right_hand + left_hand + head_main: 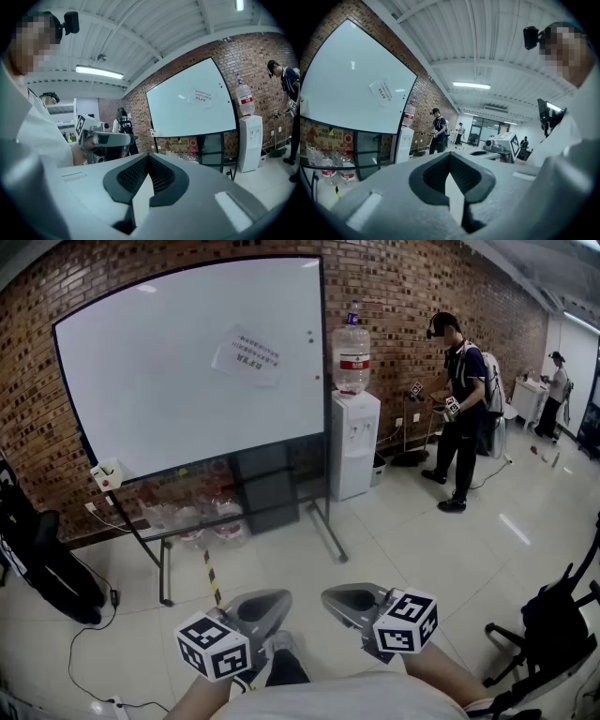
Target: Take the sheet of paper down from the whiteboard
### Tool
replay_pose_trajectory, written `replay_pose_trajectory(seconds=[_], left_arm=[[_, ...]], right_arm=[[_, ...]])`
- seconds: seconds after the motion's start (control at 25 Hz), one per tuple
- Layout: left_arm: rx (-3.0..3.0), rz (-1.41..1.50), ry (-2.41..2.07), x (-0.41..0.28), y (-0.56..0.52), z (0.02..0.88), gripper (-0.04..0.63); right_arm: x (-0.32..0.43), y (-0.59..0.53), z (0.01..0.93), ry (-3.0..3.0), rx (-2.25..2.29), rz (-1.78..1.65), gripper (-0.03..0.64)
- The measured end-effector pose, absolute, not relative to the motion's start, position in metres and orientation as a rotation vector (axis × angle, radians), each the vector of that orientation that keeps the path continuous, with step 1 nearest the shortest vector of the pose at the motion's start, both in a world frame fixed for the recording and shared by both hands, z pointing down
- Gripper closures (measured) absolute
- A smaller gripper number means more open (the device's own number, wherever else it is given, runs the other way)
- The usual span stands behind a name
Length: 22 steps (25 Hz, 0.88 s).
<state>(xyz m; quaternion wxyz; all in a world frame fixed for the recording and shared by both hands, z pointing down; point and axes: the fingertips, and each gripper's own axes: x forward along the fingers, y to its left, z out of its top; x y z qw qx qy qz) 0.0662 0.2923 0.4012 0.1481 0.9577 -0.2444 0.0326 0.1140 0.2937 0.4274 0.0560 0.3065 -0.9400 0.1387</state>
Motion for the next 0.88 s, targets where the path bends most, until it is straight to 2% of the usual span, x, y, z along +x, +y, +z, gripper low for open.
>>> replay_pose_trajectory(seconds=[0.64, 0.88], left_arm=[[2.758, 0.087, -0.7, -0.05, -0.038, 0.406, 0.594], [2.771, 0.092, -0.698, -0.048, -0.129, 0.401, 0.594]], right_arm=[[0.016, -0.03, 0.429, -2.772, 1.04, 0.354, 0.618], [0.021, -0.113, 0.42, -2.756, 1.09, 0.256, 0.618]])
